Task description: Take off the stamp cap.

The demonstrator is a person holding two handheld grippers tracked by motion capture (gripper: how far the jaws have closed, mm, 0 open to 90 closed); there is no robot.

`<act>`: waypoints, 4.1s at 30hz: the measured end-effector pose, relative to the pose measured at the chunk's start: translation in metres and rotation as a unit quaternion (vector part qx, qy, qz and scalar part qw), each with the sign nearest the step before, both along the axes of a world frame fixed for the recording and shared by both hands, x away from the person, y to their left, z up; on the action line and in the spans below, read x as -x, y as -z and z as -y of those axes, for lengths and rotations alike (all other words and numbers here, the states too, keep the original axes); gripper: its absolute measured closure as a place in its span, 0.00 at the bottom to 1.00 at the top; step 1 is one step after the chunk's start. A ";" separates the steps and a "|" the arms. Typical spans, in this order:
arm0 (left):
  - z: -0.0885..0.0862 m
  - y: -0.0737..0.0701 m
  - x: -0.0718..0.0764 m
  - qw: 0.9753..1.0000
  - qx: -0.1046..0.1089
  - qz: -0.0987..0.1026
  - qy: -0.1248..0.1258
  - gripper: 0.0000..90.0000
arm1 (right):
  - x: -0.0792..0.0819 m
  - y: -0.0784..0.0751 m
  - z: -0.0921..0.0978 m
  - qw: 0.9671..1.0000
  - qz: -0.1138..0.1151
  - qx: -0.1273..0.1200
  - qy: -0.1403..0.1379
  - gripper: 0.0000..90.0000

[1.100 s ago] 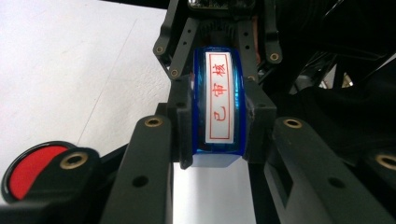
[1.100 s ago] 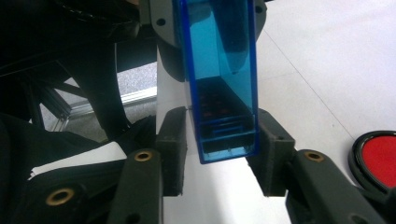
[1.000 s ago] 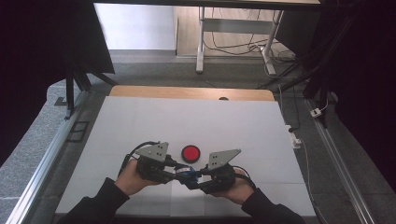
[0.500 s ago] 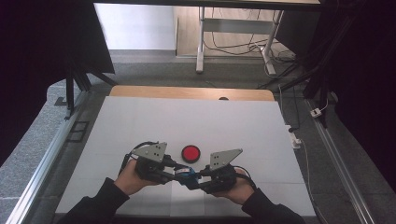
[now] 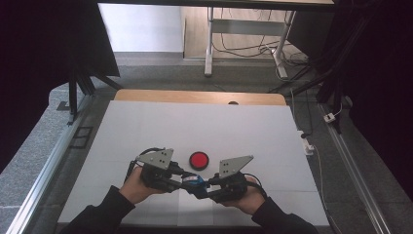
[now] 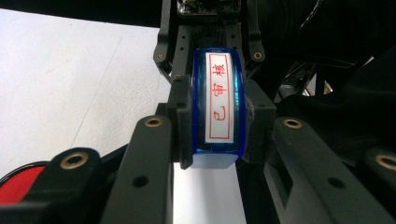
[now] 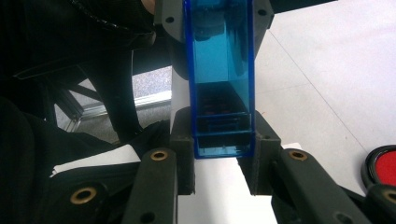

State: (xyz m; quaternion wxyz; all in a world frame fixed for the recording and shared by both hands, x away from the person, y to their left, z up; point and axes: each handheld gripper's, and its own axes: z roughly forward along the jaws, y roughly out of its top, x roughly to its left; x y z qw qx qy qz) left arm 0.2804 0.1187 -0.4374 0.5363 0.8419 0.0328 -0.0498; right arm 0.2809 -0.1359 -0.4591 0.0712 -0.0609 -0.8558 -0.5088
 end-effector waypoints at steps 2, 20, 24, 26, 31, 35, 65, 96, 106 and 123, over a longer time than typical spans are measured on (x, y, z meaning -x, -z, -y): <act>0.000 0.000 0.000 1.000 0.000 -0.001 0.000 0.77 | 0.000 0.000 0.000 1.000 -0.002 0.000 0.001 0.77; 0.001 0.000 0.002 1.000 0.002 0.008 -0.004 0.77 | -0.001 0.000 0.001 1.000 -0.014 0.002 0.003 0.77; 0.002 0.000 0.002 1.000 0.001 0.009 -0.004 0.77 | -0.001 0.000 0.001 1.000 -0.013 0.004 0.003 0.77; 0.002 -0.001 0.002 1.000 0.001 0.009 -0.004 0.77 | -0.001 0.000 0.001 1.000 -0.013 0.004 0.002 0.77; 0.002 0.000 0.002 1.000 0.003 0.009 -0.006 0.77 | -0.001 0.000 0.002 1.000 -0.016 0.003 0.004 0.77; 0.002 -0.001 0.002 1.000 0.003 0.013 -0.008 0.77 | -0.002 0.000 0.002 1.000 -0.019 0.002 0.004 0.77; -0.022 -0.008 0.001 0.997 0.029 -0.013 -0.075 0.77 | 0.007 0.000 0.006 0.998 0.013 0.046 0.032 0.77; -0.025 -0.001 0.013 0.990 -0.015 -0.013 -0.142 0.77 | 0.016 -0.012 0.034 0.994 0.032 0.045 0.099 0.77; -0.022 0.003 0.014 0.989 -0.025 -0.014 -0.145 0.77 | 0.021 -0.018 0.052 0.989 0.035 0.044 0.139 0.76; -0.019 0.007 0.014 0.988 -0.037 -0.015 -0.152 0.77 | 0.031 -0.025 0.099 0.967 0.067 0.043 0.243 0.76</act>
